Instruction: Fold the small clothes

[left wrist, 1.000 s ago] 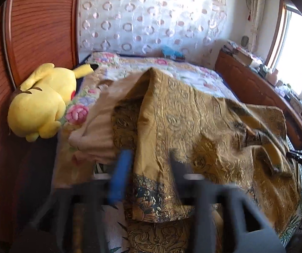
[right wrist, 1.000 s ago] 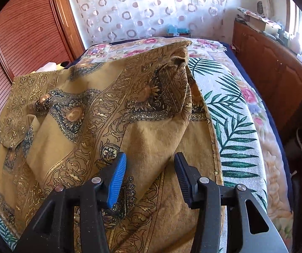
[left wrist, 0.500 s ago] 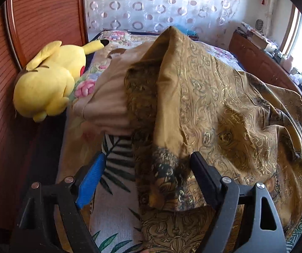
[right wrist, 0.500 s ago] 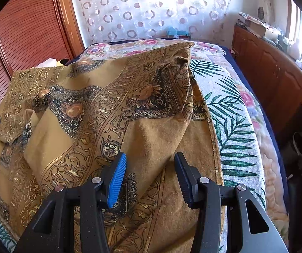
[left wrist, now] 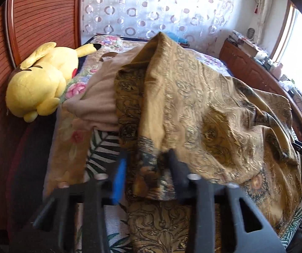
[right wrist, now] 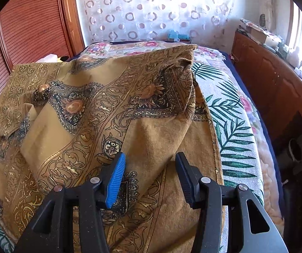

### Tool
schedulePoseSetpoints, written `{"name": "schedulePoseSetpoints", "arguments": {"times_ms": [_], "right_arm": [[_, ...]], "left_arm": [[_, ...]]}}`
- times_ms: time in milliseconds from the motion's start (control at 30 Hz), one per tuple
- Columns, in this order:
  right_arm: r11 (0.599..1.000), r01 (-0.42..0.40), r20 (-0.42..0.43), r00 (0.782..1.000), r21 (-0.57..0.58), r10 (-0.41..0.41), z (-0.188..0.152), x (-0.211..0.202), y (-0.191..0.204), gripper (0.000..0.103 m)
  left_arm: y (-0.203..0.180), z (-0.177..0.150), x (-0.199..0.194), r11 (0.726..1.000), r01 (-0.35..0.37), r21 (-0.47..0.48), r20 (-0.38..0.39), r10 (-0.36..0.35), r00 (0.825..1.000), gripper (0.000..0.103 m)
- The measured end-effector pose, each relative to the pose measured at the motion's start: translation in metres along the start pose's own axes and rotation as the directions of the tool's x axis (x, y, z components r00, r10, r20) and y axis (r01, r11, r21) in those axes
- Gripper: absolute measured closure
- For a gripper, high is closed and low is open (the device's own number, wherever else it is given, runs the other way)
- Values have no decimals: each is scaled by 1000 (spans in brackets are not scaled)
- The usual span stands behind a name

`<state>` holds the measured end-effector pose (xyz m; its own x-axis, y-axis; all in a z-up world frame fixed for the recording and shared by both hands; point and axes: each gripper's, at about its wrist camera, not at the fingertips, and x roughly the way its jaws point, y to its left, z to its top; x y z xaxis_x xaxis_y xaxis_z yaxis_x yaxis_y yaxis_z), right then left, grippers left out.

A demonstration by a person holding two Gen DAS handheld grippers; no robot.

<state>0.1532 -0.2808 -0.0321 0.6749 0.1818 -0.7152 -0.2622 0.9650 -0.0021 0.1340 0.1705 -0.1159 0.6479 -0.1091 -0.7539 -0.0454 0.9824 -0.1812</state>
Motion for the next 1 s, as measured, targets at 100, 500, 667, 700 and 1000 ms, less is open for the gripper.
{"name": "schedulePoseSetpoints", "arguments": {"times_ms": [100,500,667,700,1000], "right_arm": [[1000,-7,6,1000,-6,8,-2,-2,0,59],[997,-65,6,998,-44,65,-5,-6,4,99],[997,-62,58,996,-46,65,2,-22,3,100],[997,-67,77,995,-33,70,3,-29,0,100],[996,-81,207,976,24,75,-17,-97,-15,100]], "left_arm": [[-7,-3,-2,1000,5,19,11,-5,1000,87],[-14,-15,7,999,35,27,18,-35,999,97],[-23,-9,-14,997,48,59,90,-54,994,100],[-23,-8,-21,997,49,57,112,-55,992,100],[-12,-17,-79,995,91,30,229,-95,969,101]]}}
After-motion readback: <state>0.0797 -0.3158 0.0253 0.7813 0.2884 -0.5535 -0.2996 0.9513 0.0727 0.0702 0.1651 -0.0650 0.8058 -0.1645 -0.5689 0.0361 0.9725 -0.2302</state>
